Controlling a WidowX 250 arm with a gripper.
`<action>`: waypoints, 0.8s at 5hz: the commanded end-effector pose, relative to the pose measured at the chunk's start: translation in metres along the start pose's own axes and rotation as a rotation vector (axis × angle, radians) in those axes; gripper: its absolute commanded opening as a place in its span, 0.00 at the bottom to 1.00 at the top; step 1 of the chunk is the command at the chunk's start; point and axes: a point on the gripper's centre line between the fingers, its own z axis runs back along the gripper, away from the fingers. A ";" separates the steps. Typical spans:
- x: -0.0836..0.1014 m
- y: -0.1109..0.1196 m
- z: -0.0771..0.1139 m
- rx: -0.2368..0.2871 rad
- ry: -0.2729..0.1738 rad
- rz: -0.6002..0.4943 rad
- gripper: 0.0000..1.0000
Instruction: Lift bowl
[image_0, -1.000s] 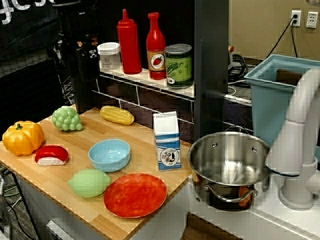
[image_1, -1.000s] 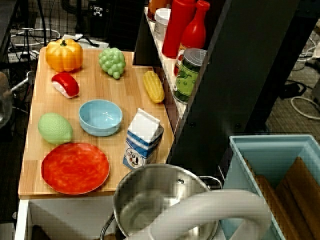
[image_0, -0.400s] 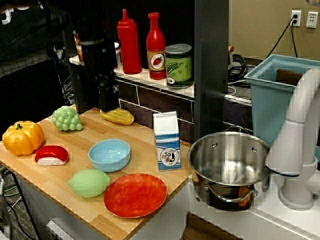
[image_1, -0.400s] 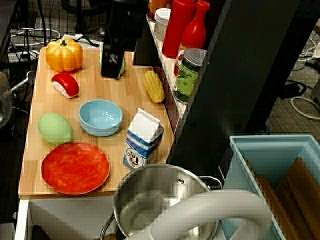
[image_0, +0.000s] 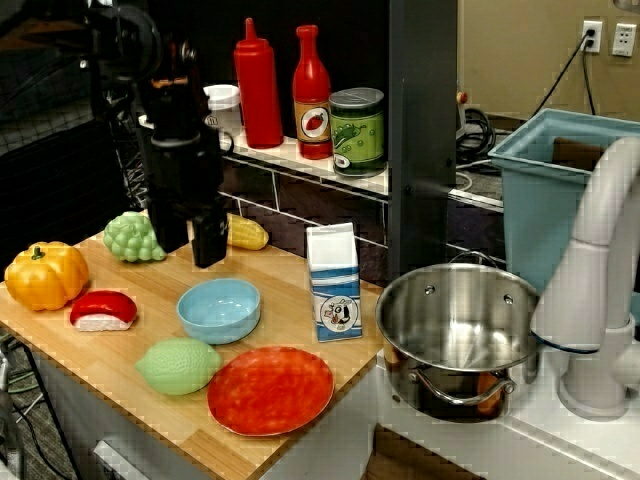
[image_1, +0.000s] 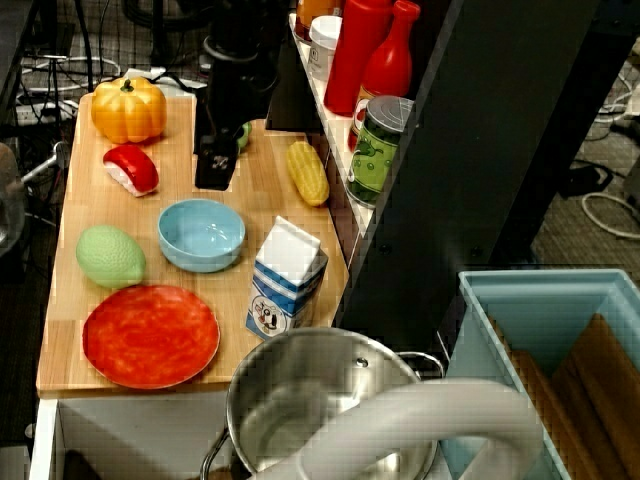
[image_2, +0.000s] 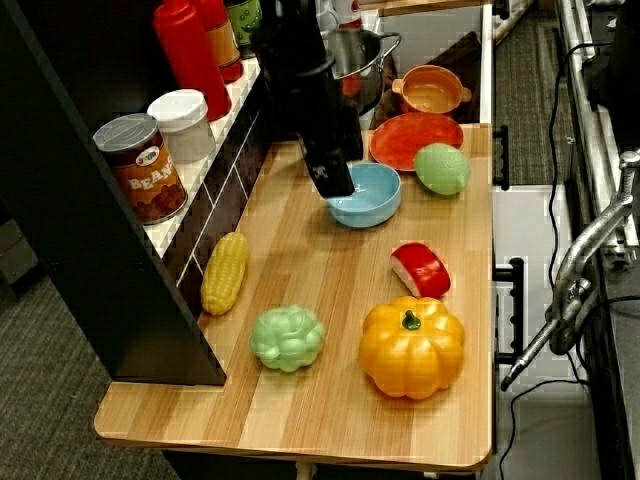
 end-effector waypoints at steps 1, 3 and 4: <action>-0.016 0.023 0.011 0.041 -0.088 -0.033 1.00; -0.022 0.020 0.006 0.028 -0.157 0.017 1.00; -0.015 0.016 0.008 -0.006 -0.146 0.057 1.00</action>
